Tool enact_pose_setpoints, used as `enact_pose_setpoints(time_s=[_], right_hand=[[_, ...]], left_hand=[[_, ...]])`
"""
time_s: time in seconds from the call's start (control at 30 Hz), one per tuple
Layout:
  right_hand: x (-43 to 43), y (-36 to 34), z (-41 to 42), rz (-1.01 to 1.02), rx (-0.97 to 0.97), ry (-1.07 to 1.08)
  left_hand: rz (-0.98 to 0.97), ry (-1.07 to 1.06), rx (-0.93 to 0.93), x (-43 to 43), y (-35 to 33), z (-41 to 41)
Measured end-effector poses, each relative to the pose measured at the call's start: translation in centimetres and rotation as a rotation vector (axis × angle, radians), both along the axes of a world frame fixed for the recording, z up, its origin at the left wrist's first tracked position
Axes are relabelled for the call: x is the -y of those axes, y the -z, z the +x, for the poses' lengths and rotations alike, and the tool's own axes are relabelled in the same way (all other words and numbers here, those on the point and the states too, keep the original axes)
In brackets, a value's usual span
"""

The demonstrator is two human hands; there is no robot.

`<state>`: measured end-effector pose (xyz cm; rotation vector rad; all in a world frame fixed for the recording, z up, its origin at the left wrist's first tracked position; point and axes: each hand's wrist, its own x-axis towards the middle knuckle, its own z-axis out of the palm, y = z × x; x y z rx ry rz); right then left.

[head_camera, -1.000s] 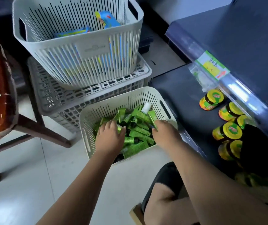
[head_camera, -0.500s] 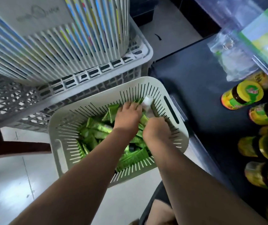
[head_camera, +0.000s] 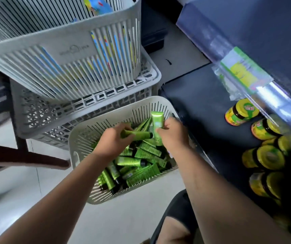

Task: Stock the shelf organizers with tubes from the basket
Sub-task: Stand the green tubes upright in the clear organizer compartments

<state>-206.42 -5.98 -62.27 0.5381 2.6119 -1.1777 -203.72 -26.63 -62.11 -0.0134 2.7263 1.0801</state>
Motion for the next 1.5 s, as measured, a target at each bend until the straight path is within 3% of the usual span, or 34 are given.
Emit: enact_pose_setpoints(time_s=[0.3, 0.67, 0.83, 1.1, 1.23, 1.5], right_hand=[[-1.1, -13.5, 1.3, -0.389, -0.196, 0.0], [-10.4, -30.4, 10.3, -0.619, -0.584, 0.192], [-18.3, -36.2, 17.2, -0.514, -0.738, 0.277], [-28.9, -41.5, 29.3, -0.288, -0.869, 0.458], [-33.2, -41.8, 35.5, -0.18, -0.899, 0.558], [-40.6, -37.2, 47.1, -0.234, -1.047, 0.8]], left_hand=[[0.411, -0.127, -0.114, -0.9, -14.4, 2.0], [0.608, 0.131, -0.415, -9.8, -31.8, 2.9], [0.675, 0.416, -0.476, -18.0, -38.3, 5.0], [0.787, 0.786, -0.419, -33.6, -43.6, 11.8], [0.888, 0.853, -0.318, -40.3, -43.5, 15.7], [1.005, 0.883, -0.283, -49.1, -39.7, 23.8]])
